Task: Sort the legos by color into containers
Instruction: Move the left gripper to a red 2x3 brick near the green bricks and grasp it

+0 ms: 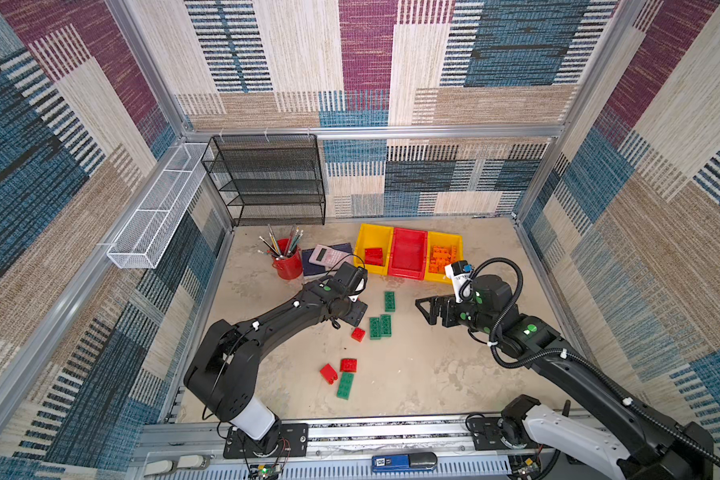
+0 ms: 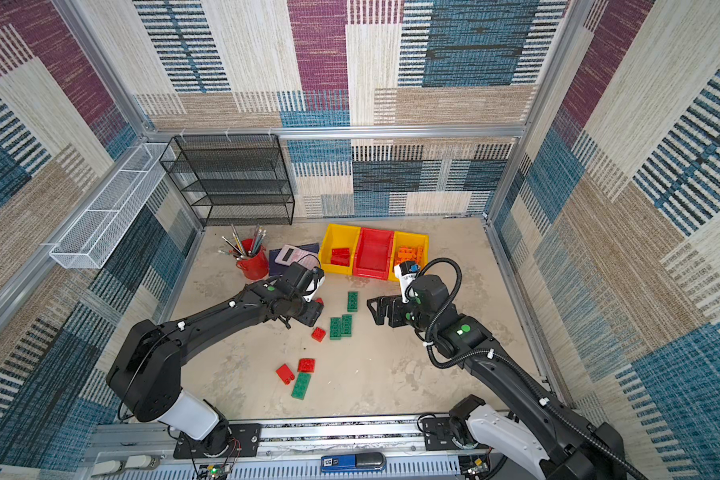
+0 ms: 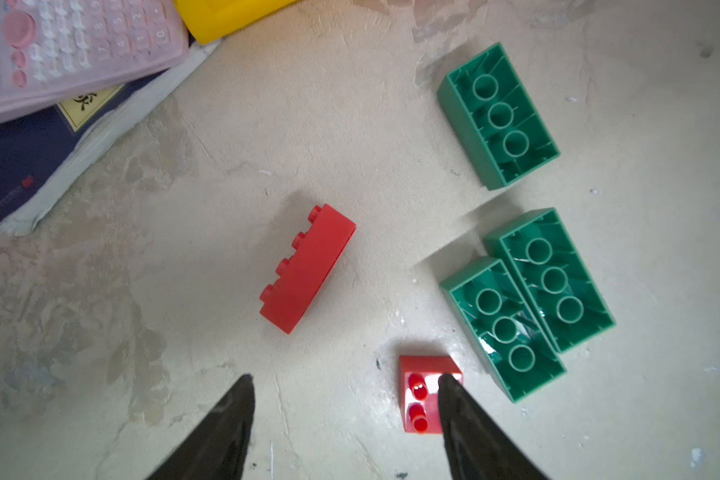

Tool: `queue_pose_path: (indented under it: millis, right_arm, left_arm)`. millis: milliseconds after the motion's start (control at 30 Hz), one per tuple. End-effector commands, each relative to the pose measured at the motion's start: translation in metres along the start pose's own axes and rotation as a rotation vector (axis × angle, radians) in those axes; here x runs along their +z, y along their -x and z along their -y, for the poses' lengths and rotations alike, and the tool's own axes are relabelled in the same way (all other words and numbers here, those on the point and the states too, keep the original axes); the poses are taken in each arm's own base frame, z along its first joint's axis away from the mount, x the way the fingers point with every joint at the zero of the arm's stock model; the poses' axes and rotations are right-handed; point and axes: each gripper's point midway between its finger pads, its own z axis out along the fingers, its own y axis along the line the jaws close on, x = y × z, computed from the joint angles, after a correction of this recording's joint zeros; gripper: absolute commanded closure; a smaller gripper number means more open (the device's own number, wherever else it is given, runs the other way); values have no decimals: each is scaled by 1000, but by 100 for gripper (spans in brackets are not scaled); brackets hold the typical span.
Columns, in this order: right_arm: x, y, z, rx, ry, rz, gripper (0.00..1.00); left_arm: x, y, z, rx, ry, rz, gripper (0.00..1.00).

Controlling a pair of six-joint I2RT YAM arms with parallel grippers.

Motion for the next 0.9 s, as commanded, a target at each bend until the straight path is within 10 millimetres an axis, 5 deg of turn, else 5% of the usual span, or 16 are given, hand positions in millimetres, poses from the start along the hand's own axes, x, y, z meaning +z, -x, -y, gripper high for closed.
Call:
queue_pose_path:
  millis: [0,567,867]
  right_arm:
    - [-7,3,-4,18,13,21,0]
    - [-5,4,-3,17,5,23,0]
    - [-3,2,2,15,-15,19,0]
  left_arm:
    - [9,10,-3,22,23,31,29]
    - [57,16,-20,14,47,-37,32]
    - [66,22,-16,19,17,-60,56]
